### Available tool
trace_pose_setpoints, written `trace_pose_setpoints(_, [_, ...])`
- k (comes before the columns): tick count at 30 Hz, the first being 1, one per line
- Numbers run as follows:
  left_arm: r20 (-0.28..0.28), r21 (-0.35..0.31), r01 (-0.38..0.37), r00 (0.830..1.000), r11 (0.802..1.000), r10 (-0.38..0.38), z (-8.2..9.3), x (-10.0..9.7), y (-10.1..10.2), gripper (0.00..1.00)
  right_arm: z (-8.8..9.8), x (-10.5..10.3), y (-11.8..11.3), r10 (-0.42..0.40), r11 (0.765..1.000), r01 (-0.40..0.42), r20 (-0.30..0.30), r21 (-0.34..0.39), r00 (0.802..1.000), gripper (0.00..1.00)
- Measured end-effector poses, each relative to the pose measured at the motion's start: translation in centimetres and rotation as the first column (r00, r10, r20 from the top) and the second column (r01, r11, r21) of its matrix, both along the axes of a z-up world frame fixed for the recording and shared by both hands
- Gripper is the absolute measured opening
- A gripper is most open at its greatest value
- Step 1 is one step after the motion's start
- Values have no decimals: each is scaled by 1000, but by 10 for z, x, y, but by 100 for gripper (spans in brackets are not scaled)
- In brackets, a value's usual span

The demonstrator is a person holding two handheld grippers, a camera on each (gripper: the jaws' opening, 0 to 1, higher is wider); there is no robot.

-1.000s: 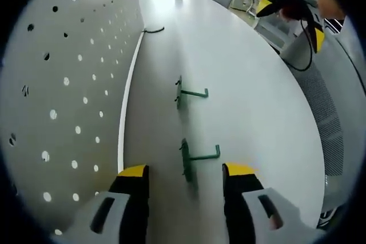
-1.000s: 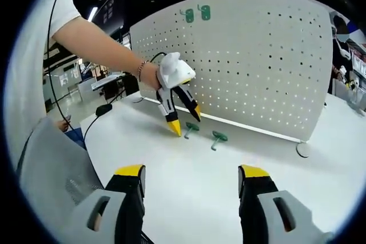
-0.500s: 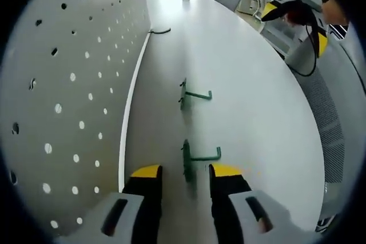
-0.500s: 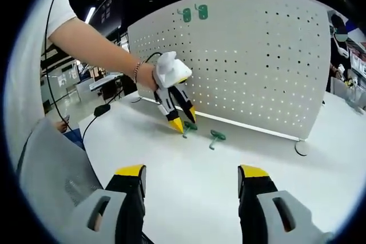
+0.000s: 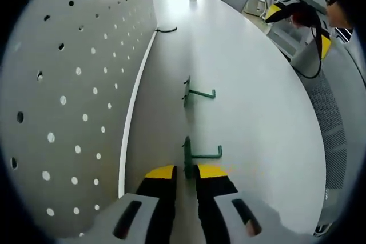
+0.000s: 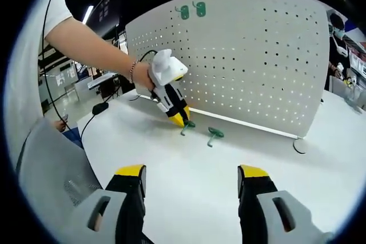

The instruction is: Insert the hook assembly into the mounting plate slot until the hook locks in place.

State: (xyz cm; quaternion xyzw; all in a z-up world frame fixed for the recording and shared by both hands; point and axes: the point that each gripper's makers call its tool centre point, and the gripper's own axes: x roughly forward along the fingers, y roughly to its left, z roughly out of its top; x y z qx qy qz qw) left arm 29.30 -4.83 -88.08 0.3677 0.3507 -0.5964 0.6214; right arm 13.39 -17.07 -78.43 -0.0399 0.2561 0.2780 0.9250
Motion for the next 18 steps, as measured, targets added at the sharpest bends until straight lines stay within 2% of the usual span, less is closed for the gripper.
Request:
trace_pose_setpoints(14, [16, -17, -46, 999, 999, 46, 0, 1, 0, 6, 1, 1, -2, -10, 1000, 10, 0, 5, 1000, 62])
trace_pose_setpoints(18, [20, -11, -40, 999, 999, 40, 0, 1, 1, 4, 1, 1, -4, -18, 1000, 18, 2, 10, 1000, 62])
